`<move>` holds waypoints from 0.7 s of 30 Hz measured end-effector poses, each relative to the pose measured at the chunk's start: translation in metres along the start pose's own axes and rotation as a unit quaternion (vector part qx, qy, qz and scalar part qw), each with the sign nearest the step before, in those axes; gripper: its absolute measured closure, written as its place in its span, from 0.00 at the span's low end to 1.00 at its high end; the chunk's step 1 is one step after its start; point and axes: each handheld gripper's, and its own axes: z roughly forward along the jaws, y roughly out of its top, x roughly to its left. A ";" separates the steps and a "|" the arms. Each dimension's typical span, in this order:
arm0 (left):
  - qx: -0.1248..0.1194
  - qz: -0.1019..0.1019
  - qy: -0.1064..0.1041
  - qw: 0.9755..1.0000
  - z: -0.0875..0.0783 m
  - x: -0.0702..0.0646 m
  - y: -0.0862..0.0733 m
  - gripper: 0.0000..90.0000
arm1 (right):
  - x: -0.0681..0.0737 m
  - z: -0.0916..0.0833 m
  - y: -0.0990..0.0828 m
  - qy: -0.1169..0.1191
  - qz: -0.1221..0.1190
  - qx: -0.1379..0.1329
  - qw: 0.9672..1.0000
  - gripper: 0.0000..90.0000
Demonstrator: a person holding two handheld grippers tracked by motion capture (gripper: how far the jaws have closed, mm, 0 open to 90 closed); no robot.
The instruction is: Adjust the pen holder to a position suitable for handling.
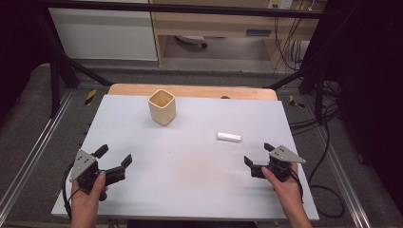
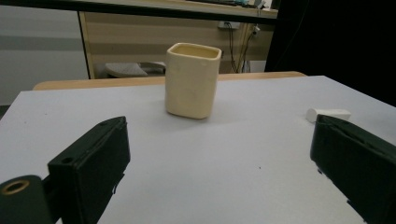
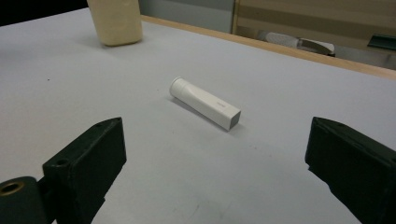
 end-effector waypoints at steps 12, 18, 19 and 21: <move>0.018 0.016 0.003 1.000 0.005 -0.003 -0.002 0.06 | 0.006 0.000 0.011 0.014 -0.038 -0.003 0.999 0.09; 0.026 0.019 0.002 0.999 0.006 -0.003 -0.003 0.05 | 0.002 0.009 0.029 0.016 -0.050 -0.005 0.999 0.09; 0.026 0.021 0.004 0.999 0.006 -0.003 -0.003 0.05 | 0.002 0.009 0.029 0.016 -0.050 -0.005 0.999 0.09; 0.019 0.020 0.007 1.000 0.004 -0.003 -0.002 0.05 | 0.000 0.014 0.033 0.016 -0.059 0.000 0.998 0.09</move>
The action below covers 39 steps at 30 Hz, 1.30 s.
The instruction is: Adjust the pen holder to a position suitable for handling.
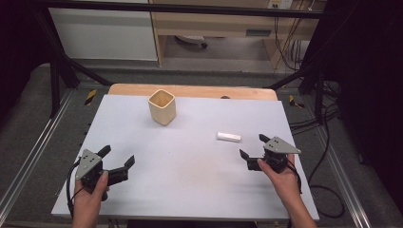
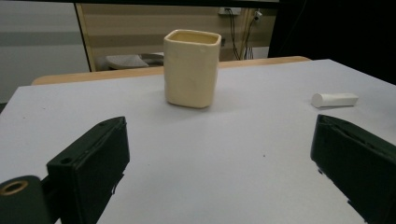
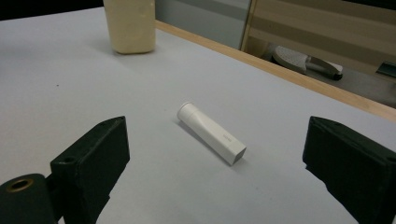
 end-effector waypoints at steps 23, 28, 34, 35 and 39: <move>0.013 -0.020 0.015 1.000 0.001 0.010 -0.005 0.05 | -0.034 0.070 0.022 0.038 0.004 0.030 0.999 0.13; 0.020 -0.027 0.017 0.999 0.004 0.009 -0.008 0.05 | -0.031 0.074 0.013 0.046 0.005 0.046 0.998 0.08; 0.031 -0.029 0.025 0.999 0.007 0.010 -0.010 0.04 | -0.033 0.081 0.006 0.035 0.021 0.063 0.997 0.06; 0.032 -0.030 0.024 0.999 0.007 0.010 -0.010 0.04 | -0.035 0.082 0.004 0.033 0.026 0.068 0.997 0.06; 0.033 -0.030 0.021 0.999 0.008 0.008 -0.011 0.04 | -0.035 0.085 0.001 0.031 0.020 0.082 0.996 0.06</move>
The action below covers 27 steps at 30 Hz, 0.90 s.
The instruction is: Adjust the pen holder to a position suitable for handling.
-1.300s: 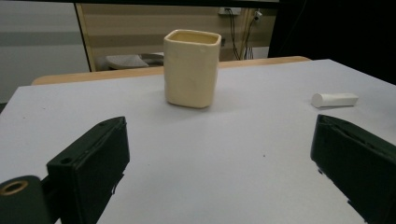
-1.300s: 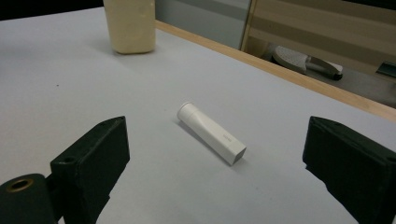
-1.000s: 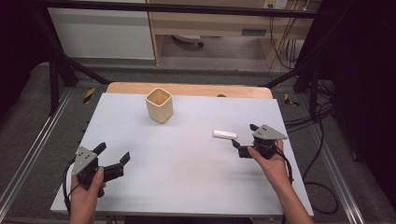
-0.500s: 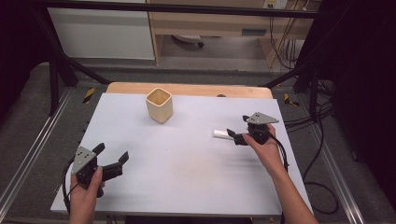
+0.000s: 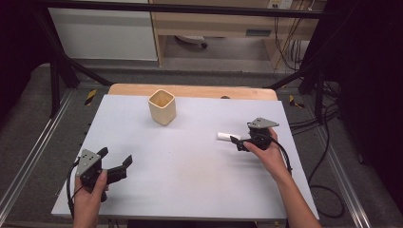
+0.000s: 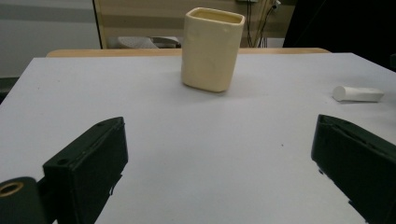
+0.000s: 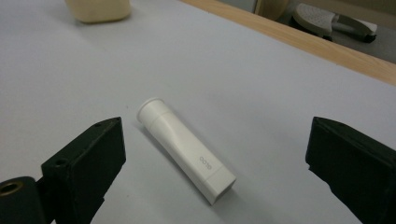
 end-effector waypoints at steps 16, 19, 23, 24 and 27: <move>0.001 -0.002 0.003 1.000 0.000 0.002 0.000 0.04 | 0.001 0.019 -0.013 0.043 -0.001 0.038 0.998 0.23; 0.001 0.000 0.001 1.000 0.000 0.001 0.000 0.04 | 0.003 0.022 -0.014 0.047 -0.004 0.045 0.998 0.28; 0.001 0.003 -0.001 1.000 0.000 -0.001 0.000 0.04 | 0.003 0.024 -0.015 0.044 -0.013 0.056 0.997 0.35; 0.002 0.004 -0.002 1.000 0.000 -0.001 0.000 0.04 | 0.003 0.024 -0.015 0.044 -0.010 0.057 0.997 0.37; 0.002 0.006 -0.005 1.000 0.000 -0.002 0.000 0.04 | 0.000 0.024 -0.016 0.045 -0.009 0.055 0.997 0.41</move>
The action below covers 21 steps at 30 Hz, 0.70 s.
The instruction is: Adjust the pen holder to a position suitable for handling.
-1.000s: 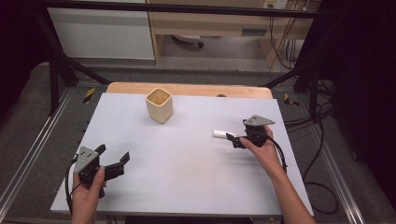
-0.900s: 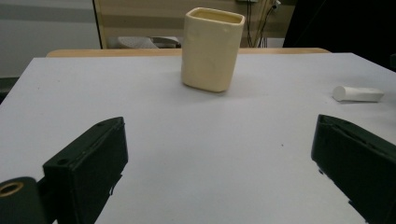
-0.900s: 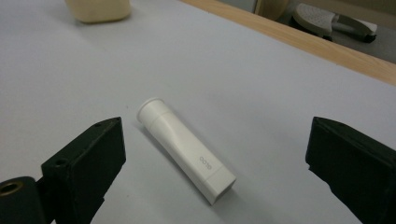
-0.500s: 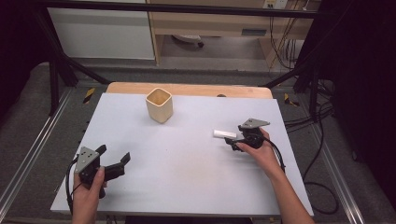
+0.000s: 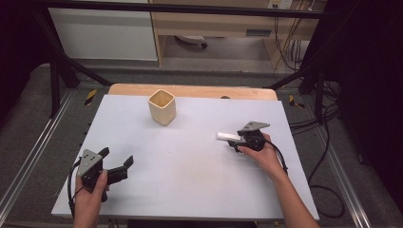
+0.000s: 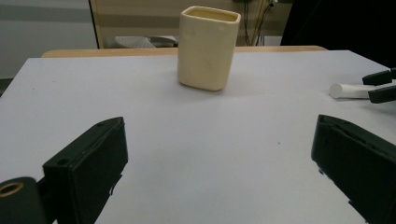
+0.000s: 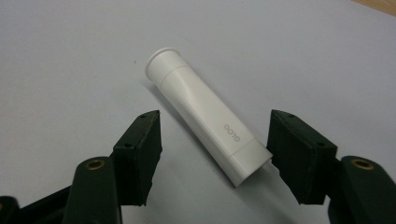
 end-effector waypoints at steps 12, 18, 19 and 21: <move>0.004 0.001 -0.004 1.000 0.001 -0.001 0.000 0.04 | 0.011 -0.001 0.001 0.014 -0.043 0.034 0.998 0.65; 0.007 -0.001 -0.005 1.000 0.001 0.000 -0.001 0.04 | 0.016 -0.004 0.001 0.023 -0.045 0.043 0.998 0.68; 0.007 -0.001 -0.005 1.000 0.001 0.000 -0.001 0.04 | 0.016 -0.004 0.001 0.023 -0.045 0.043 0.998 0.68; 0.007 -0.001 -0.005 1.000 0.002 -0.001 -0.001 0.04 | 0.016 -0.003 0.001 0.026 -0.041 0.039 0.998 0.67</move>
